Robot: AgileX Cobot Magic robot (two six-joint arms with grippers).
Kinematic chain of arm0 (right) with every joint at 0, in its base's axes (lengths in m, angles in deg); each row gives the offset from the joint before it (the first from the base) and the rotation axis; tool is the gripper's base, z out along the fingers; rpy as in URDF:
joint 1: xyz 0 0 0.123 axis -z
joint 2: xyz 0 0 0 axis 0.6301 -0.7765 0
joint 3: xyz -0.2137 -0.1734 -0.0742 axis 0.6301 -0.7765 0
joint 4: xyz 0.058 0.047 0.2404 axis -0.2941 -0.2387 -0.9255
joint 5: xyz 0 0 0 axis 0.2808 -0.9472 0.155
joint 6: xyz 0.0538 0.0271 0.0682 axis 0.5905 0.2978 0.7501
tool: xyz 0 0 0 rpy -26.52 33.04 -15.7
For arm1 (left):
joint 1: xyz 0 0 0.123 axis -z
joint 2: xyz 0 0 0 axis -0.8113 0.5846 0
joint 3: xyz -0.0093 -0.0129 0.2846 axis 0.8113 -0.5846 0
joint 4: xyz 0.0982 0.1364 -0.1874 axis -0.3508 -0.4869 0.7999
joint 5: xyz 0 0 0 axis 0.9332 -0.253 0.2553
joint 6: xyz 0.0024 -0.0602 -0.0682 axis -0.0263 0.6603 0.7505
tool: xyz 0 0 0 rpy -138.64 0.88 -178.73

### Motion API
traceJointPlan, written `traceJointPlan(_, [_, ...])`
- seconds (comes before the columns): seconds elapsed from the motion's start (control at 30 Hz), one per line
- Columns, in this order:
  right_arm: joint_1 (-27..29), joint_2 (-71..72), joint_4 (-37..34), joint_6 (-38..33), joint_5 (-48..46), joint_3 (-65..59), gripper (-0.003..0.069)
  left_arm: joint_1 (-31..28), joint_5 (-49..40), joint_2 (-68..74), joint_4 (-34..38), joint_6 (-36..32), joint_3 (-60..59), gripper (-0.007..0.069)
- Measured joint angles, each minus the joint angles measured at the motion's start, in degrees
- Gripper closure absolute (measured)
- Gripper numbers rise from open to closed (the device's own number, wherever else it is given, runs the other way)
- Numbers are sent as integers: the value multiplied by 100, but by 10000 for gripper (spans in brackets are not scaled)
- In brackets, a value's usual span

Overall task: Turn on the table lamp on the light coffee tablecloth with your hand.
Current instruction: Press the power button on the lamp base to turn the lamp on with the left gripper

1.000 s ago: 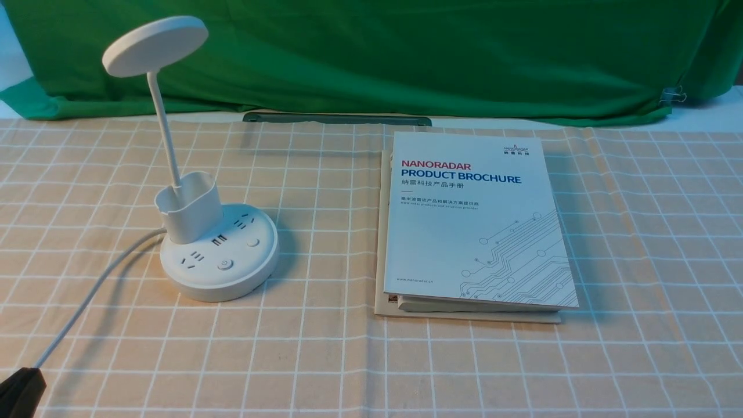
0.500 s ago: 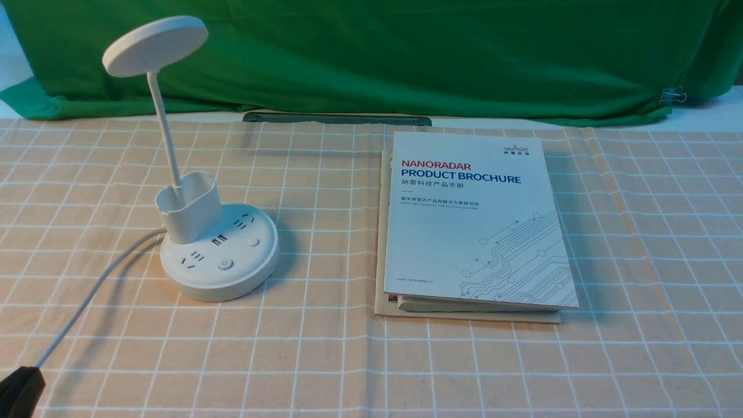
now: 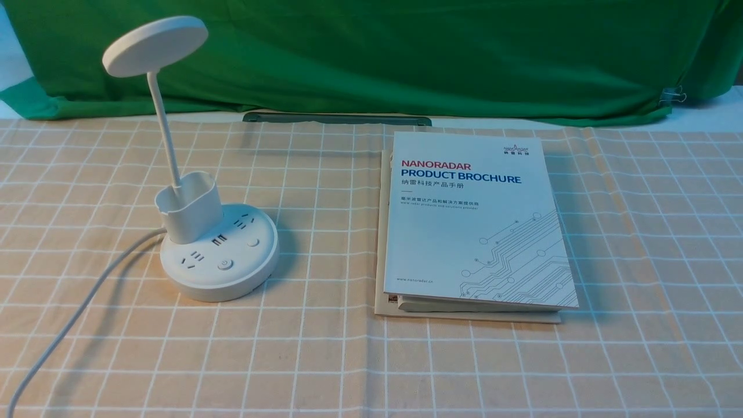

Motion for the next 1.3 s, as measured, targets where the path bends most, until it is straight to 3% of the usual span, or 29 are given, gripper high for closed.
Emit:
traceJointPlan(0.13, [0,0,0,0,0,0,421,0,747,-1,0,272,0,623])
traceJointPlan(0.4, [0,0,0,0,2,0,421,0,953,-13,-40,1168,50,623])
traceJointPlan(0.47, [0,0,0,0,2,0,421,0,322,-18,-40,1394,411,623])
traceJointPlan(0.7, [0,0,0,0,2,0,421,0,-3317,1168,-40,1494,2662,623])
traceJointPlan(0.83, [0,0,0,0,2,0,421,0,-4248,2402,37,1496,2839,623])
traceJointPlan(1.0, [0,0,0,0,2,0,421,0,-4980,3968,741,1477,2822,623])
traceJointPlan(1.1, [0,0,0,0,2,0,421,0,-5291,4925,1591,993,2822,623])
traceJointPlan(1.23, [0,0,0,0,2,0,421,168,-5884,6285,3346,-692,2891,623])
traceJointPlan(1.3, [0,0,0,0,2,0,421,359,-6082,6686,3685,-1079,3034,623])
